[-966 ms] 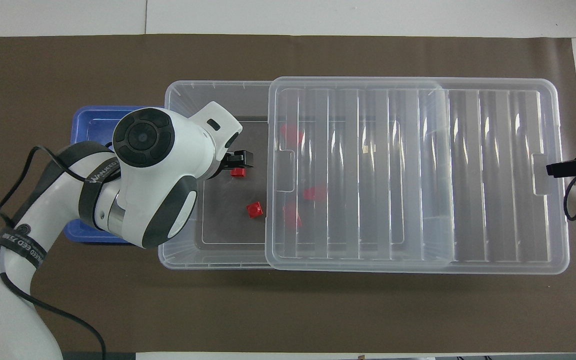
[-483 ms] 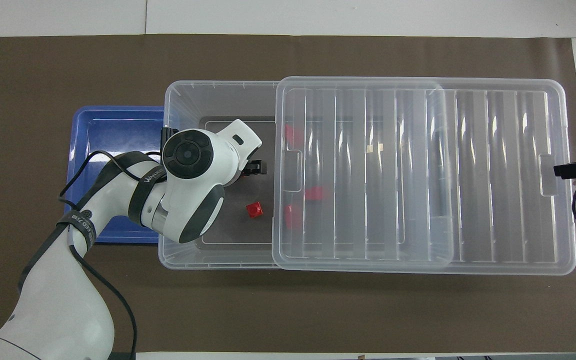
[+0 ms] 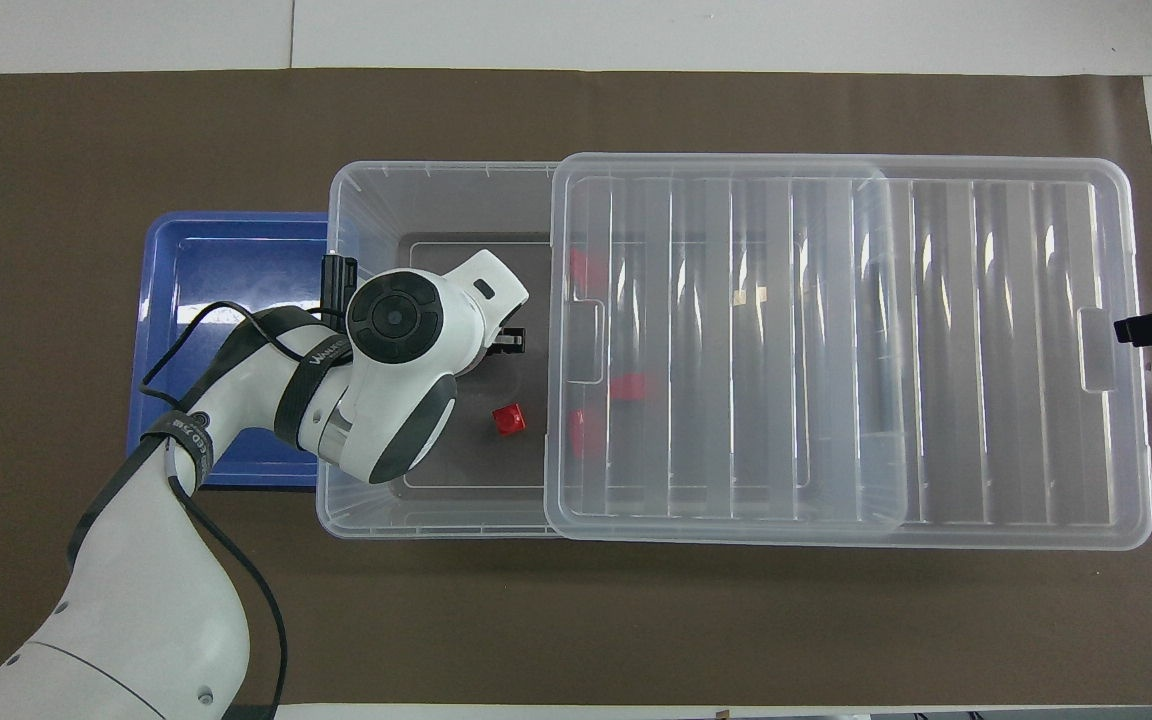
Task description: Place red block in blue tray from box
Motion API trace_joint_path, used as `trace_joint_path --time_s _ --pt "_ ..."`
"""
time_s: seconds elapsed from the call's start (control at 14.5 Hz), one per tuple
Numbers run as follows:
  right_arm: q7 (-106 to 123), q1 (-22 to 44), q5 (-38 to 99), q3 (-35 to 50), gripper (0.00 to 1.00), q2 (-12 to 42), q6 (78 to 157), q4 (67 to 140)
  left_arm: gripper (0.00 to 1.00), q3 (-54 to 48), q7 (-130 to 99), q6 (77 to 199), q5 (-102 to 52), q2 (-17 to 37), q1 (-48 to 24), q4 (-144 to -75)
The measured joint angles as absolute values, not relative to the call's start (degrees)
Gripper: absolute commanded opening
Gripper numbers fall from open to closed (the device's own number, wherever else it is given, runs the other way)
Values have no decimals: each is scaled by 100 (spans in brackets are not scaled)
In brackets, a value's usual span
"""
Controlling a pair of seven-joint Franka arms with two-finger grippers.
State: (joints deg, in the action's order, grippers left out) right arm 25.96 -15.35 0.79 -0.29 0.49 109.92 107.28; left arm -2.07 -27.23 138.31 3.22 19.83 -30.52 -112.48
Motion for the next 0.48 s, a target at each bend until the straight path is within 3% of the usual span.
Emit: trace_joint_path --time_s 0.28,0.48 --pt "1618 -950 78 3 100 30 9795 9809 0 -198 -2723 13802 345 1867 -3050 -11227" --pt "939 -588 78 36 100 -77 9070 9289 0 -133 -2723 13358 346 1362 -3039 -11165"
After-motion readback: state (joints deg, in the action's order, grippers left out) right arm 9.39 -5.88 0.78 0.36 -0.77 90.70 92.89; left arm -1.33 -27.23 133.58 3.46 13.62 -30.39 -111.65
